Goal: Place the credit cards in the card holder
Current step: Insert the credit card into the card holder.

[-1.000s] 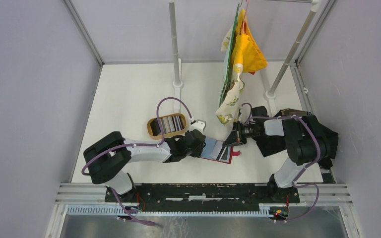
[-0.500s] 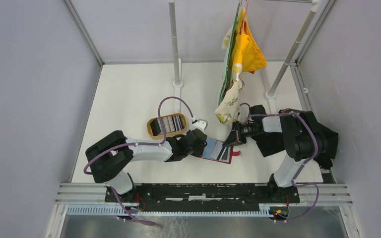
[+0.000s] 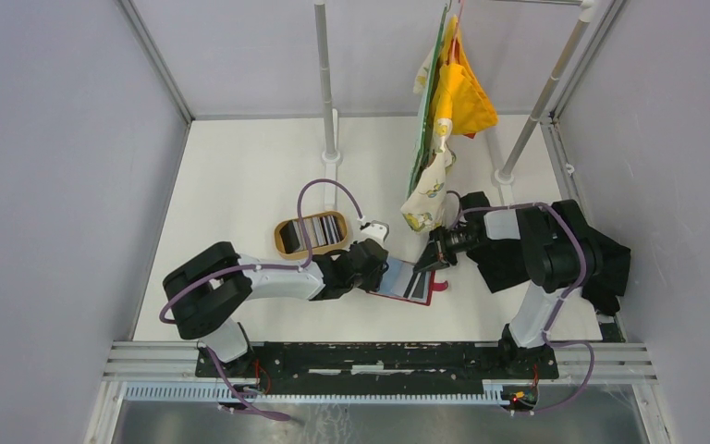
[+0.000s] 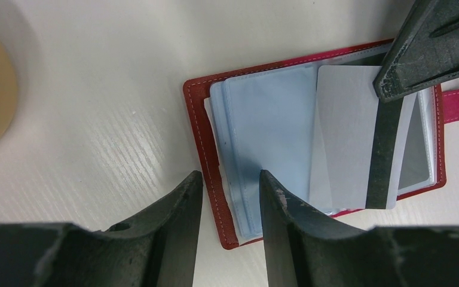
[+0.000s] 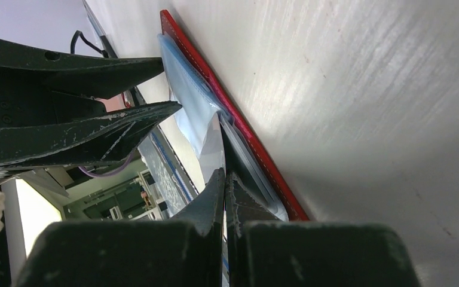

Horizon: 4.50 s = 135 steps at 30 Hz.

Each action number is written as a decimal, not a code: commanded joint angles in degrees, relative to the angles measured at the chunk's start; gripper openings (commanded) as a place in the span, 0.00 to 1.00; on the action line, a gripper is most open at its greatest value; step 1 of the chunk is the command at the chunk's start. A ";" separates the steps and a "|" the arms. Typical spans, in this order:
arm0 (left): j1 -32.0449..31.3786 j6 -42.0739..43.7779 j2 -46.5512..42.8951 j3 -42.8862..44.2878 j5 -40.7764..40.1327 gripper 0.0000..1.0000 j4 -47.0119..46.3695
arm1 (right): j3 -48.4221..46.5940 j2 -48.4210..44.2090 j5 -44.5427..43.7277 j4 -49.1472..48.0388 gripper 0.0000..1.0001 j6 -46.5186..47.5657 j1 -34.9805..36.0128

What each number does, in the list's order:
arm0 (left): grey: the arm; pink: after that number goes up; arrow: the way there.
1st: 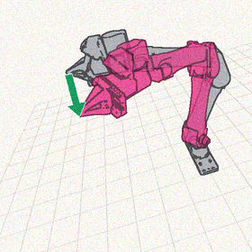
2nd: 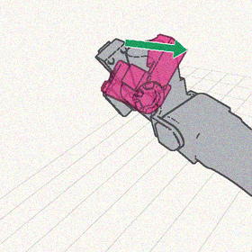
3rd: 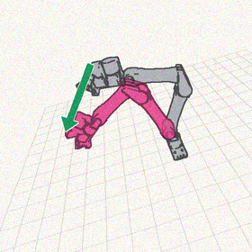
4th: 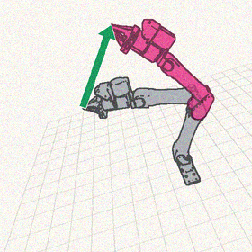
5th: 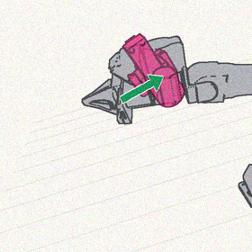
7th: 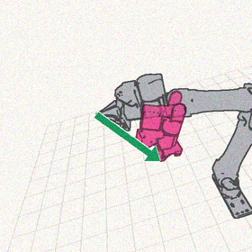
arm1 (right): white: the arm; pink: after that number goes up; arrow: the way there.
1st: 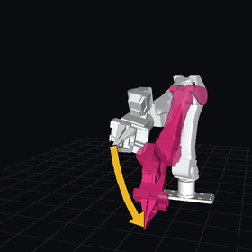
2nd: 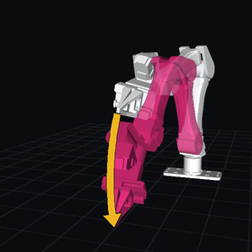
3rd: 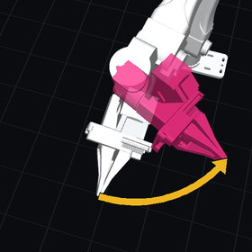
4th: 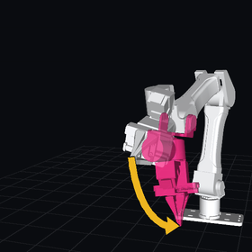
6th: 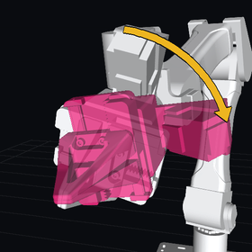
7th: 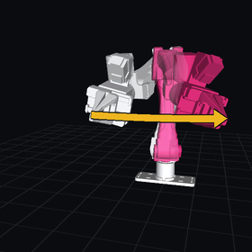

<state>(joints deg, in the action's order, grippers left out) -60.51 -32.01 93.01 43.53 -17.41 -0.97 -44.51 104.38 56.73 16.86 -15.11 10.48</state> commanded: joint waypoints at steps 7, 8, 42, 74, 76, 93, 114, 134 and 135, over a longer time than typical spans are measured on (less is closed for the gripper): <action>-0.22 0.72 0.80 1.74 0.53 0.46 -0.52 | -3.08 2.19 -2.60 1.44 0.00 2.58 1.21; -0.24 0.72 0.87 1.85 0.53 0.46 -0.52 | -3.27 2.45 -2.46 1.55 0.00 2.75 1.36; -0.36 -1.22 -4.69 2.49 0.34 0.60 0.47 | -10.66 9.09 2.73 6.03 0.11 10.27 3.79; -14.26 -4.91 17.95 29.68 -13.40 0.14 14.33 | -10.16 9.62 2.78 5.27 0.18 10.62 3.20; -13.84 -4.99 18.32 29.77 -13.90 0.15 14.52 | -10.07 9.59 2.77 5.20 0.18 10.63 3.22; -10.79 -6.40 17.91 27.64 -17.78 0.41 16.62 | -10.66 9.78 3.29 6.03 0.33 11.68 3.11; -10.01 -0.72 6.71 19.07 -11.41 0.43 7.45 | -11.03 3.01 4.41 13.34 0.40 21.43 -0.52; -3.57 -0.20 -14.89 -7.64 6.70 0.47 -16.92 | 1.07 -37.25 -8.06 9.80 0.33 44.87 -3.29; -2.57 -0.83 -15.67 -9.01 8.64 0.49 -18.69 | 2.63 -40.65 -7.92 8.11 0.33 46.78 -3.29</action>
<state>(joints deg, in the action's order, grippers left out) -66.50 -31.64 81.67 38.37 -16.99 -7.84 -46.50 75.26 52.38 31.03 22.48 7.11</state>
